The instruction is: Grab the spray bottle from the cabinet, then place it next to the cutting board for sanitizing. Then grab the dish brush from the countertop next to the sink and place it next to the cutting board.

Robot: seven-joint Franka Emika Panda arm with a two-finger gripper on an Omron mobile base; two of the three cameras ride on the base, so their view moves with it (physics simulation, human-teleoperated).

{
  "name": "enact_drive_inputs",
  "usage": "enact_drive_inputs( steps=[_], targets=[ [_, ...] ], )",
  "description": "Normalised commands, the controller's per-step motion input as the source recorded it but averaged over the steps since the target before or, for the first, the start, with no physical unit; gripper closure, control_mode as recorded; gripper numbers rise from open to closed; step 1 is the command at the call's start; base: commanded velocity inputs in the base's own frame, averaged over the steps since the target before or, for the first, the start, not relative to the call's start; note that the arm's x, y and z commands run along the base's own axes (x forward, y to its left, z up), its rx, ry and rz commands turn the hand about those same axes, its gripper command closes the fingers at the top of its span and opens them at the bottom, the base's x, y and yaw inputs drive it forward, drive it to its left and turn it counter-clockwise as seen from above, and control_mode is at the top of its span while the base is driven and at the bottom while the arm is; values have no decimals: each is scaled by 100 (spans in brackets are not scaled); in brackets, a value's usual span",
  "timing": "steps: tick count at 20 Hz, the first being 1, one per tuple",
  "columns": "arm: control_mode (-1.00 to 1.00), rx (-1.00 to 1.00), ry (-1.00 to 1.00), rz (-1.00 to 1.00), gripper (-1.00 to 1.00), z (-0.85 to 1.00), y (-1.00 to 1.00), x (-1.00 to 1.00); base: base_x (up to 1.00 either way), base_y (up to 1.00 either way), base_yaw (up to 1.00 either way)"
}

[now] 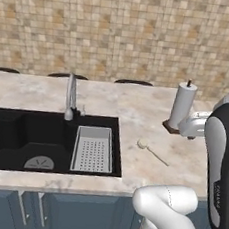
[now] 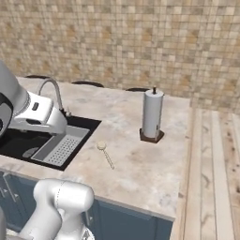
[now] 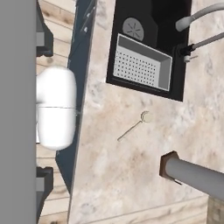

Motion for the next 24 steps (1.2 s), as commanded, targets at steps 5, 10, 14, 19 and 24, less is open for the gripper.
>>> enact_drive_inputs(
  steps=[5,10,14,19,24],
  targets=[
    [100,0,0,0,-100,0,0,0,10,-7,20],
    [-100,0,5,7,-100,-17,-7,17,12,-10,11],
    [-100,0,14,21,-100,-63,-42,46,0,0,0],
    [-100,0,10,18,-100,-68,-18,62,0,0,0],
    [-100,0,-1,8,-100,-55,0,63,0,0,0]
  ],
)
